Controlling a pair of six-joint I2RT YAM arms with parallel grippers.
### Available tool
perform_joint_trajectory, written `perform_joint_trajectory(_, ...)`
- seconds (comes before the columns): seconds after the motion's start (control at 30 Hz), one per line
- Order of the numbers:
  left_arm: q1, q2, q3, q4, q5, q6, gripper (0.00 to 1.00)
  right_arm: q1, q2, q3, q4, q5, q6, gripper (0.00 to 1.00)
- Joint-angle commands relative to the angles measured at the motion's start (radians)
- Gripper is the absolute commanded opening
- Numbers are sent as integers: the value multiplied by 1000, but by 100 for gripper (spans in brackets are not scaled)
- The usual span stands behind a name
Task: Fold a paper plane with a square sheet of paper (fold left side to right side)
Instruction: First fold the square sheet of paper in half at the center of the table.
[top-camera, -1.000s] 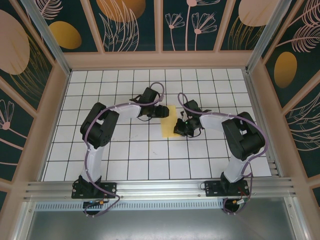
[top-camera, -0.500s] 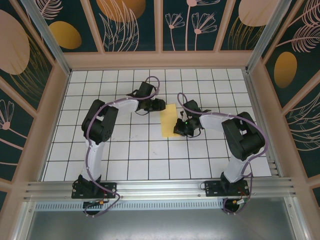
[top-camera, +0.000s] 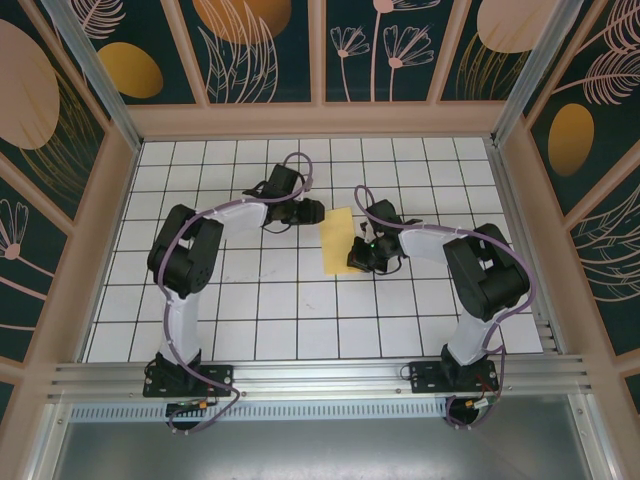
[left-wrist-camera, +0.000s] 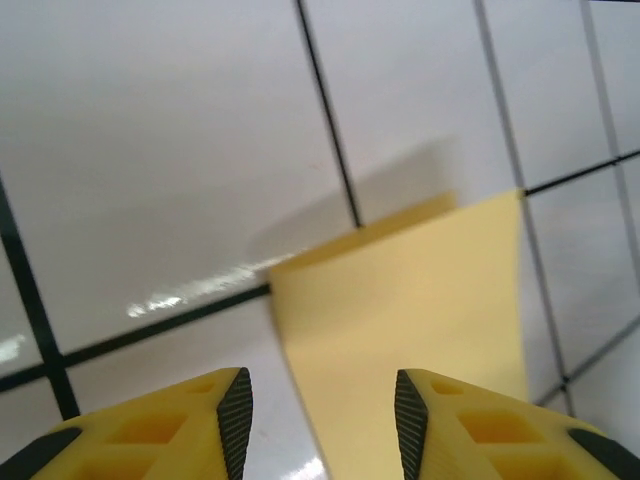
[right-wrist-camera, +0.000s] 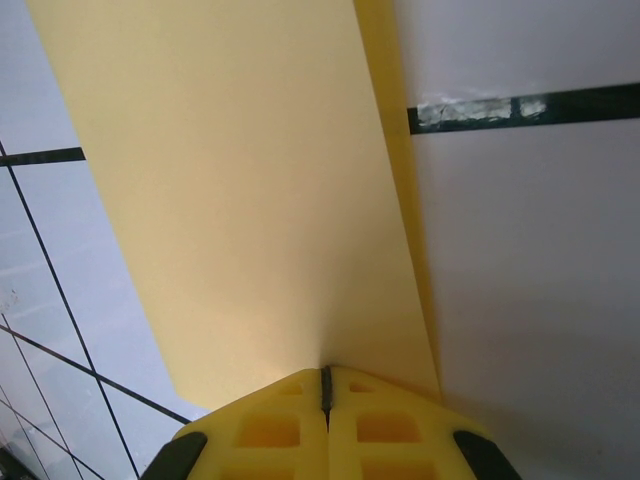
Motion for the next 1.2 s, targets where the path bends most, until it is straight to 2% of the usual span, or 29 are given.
perform_joint_trajectory(0.0, -10, -37, -18, 64, 101, 12, 45, 10, 80, -38, -118, 127, -13, 3)
perform_joint_trajectory(0.17, -42, 24, 32, 62, 124, 7, 44, 12, 81, -32, -122, 130, -12, 3)
perform_joint_trajectory(0.73, -40, 173, 133, 17, -64, 18, 46, 18, 87, -25, -140, 141, -15, 3)
perform_joint_trajectory(1.17, 7, 205, 158, -7, -135, 31, 48, 21, 87, -28, -142, 139, -18, 3)
